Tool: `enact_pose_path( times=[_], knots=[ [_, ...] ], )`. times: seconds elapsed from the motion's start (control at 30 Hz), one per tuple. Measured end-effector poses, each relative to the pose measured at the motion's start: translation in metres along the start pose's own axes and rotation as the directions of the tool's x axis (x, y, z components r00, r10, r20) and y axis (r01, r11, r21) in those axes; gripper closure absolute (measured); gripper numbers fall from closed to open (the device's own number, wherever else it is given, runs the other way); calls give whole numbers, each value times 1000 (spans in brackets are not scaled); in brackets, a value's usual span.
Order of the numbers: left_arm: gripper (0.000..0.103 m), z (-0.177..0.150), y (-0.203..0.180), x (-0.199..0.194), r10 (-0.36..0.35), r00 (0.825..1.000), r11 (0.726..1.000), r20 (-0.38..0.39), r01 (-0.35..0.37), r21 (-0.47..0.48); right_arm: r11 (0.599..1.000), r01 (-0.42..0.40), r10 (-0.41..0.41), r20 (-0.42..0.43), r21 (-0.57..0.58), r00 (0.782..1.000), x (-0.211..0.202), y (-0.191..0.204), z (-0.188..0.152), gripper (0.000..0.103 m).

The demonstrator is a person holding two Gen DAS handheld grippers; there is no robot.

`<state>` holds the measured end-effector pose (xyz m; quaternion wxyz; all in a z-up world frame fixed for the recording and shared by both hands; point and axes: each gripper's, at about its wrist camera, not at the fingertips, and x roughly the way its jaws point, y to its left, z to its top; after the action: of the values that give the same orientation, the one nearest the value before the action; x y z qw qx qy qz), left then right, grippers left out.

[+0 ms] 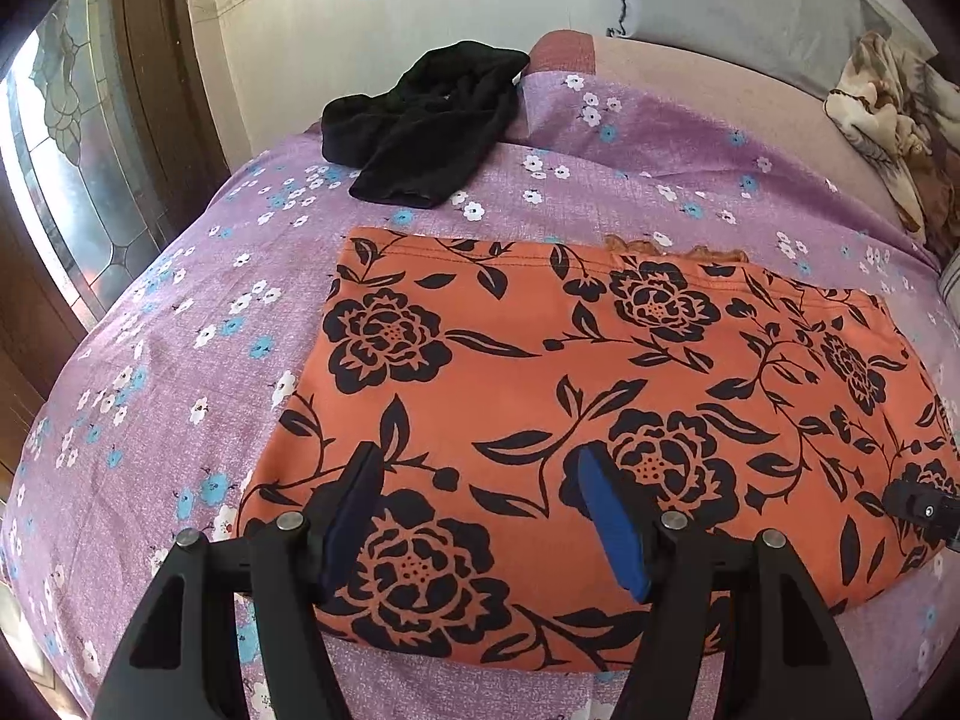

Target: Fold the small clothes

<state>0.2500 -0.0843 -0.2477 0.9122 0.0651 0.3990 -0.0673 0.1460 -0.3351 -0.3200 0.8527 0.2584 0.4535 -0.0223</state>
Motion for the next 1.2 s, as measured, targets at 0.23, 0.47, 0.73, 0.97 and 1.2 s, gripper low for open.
enact_pose_path(
  times=[0.23,0.47,0.73,0.97,1.2],
  knots=[
    [35,0,-7,-5,-11,1000,1000,15,11,21,1000,-15,15,-3,17,1000,0,-3,1,30],
    [35,2,-9,-18,-29,999,999,39,28,21,1000,1,-1,3,10,1000,-1,0,-1,30],
    [34,5,0,-27,-25,997,1000,70,26,-6,1000,-4,4,4,-5,1000,-1,0,-1,30],
    [34,5,5,-25,-12,998,1000,69,13,-19,1000,-2,2,2,-13,1000,-1,0,-1,30],
    [34,5,2,-25,-8,997,1000,74,9,-6,1000,-3,3,4,-30,1000,-2,1,-1,30]
  ],
)
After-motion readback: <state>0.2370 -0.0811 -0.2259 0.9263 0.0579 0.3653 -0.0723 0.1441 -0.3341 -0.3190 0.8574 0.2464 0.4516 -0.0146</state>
